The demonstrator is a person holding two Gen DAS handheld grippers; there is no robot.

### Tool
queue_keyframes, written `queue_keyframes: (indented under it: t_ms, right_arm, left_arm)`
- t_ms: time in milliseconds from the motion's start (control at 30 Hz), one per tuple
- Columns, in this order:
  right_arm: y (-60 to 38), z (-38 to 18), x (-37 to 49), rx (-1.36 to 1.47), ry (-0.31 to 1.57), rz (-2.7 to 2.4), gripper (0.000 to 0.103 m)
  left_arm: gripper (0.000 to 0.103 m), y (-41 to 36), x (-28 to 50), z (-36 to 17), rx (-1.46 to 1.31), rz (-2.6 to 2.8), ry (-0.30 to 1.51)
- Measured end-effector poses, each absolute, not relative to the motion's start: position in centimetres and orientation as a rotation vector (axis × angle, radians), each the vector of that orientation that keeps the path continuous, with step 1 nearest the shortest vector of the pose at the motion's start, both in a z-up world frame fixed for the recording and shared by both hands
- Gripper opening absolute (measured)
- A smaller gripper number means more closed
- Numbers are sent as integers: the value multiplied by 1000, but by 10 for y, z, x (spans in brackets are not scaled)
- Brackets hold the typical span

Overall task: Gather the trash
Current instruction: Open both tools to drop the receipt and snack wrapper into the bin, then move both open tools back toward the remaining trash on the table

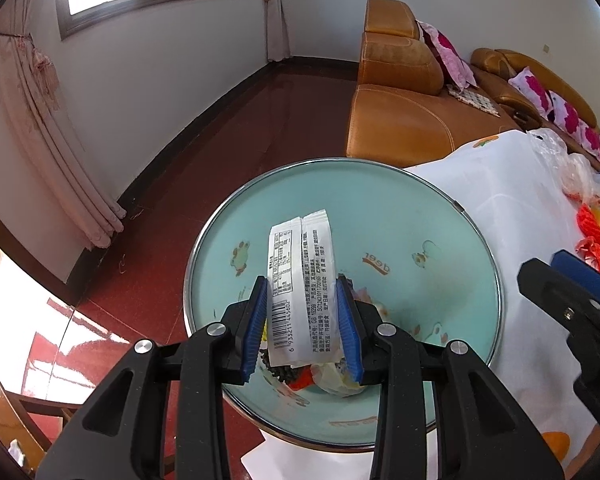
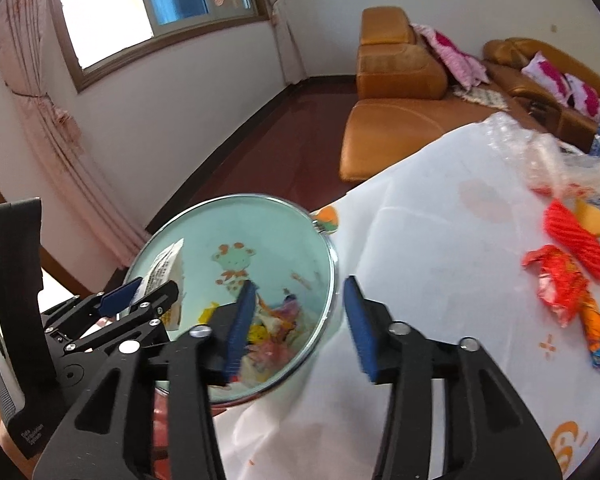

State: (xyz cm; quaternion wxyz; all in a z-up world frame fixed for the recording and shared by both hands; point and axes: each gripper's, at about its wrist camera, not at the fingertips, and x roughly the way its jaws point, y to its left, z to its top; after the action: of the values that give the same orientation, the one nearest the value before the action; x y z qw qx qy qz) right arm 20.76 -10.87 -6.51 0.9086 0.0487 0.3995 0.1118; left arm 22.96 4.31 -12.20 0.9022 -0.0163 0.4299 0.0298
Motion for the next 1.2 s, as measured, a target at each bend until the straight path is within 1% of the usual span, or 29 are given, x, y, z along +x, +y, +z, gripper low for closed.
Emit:
queue_keyframes:
  t_ms: [67,100,133,167,200,233,267,333,467,533,567,633,833,1200]
  right_arm:
    - [-110,-64,204,97,820,224,55]
    - [-111,-63,203,97,818,219,59]
    - [-112,-63,201,97,813,219,62]
    - [-112,-62,200,96,808,217,64]
    - [-112,-60,198,94,801,213,67]
    - [-113,-58,197,91,793,209,71]
    - [-113,-56,194,89,779,204,73]
    - [-114,-50,189,77,744,181,81]
    - [-118,-41,178,53,680,128,92]
    - [-122,-37,170,46,628,87,98]
    - [-125,-34,166,40,602,63,98]
    - [-128,-33,164,23,610,43,98]
    - [-142,-37,158,25,673,16,98]
    - [-181,-35,126,10,669,-84,98]
  left_arm:
    - [36,41,228,-120,-31,65,887]
    - [38,41,227,-119,-30,67,886]
    - [47,41,226,-117,-27,72,885]
    - [52,41,225,-117,-23,79,882]
    - [59,41,223,-115,-15,91,876]
    - [63,41,222,-113,-10,98,872]
    - [64,41,221,-112,-6,104,869]
    - [71,41,218,-108,-19,106,870]
    - [76,41,212,-103,-23,115,856]
    - [84,40,209,-100,-12,132,847]
    - [86,39,207,-99,-6,144,838]
    - [93,39,202,-95,-12,161,823]
    - [97,36,190,-85,-28,160,801]
    - [97,6,172,-69,19,105,779]
